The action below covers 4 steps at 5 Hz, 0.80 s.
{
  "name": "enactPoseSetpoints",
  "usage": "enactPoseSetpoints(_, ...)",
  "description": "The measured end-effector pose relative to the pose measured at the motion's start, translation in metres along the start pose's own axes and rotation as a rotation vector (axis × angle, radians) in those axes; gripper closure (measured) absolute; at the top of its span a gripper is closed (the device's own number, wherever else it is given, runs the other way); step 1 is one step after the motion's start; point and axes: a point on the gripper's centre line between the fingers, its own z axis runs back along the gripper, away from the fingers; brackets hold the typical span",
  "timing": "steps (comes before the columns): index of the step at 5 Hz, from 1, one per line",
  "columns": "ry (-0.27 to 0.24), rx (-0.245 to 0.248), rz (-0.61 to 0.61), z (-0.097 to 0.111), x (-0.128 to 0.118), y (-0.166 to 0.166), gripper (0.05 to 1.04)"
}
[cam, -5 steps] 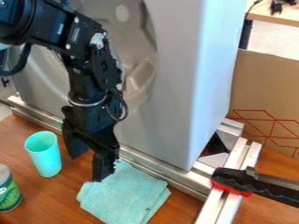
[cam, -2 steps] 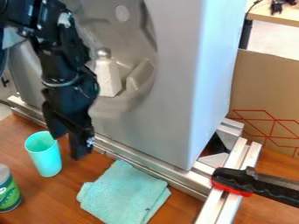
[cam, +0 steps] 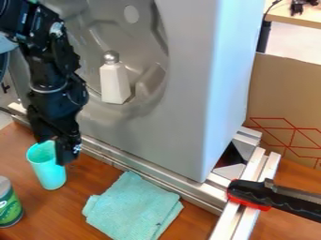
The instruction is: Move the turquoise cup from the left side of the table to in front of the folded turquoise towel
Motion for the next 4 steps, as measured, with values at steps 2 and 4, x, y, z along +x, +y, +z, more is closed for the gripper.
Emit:
enactPoseSetpoints(2,0.031,-0.004,0.043,-0.015,-0.009,0.020,0.083)
enactPoseSetpoints(4,0.010,-0.047,0.014,-0.032,-0.004,0.014,0.083)
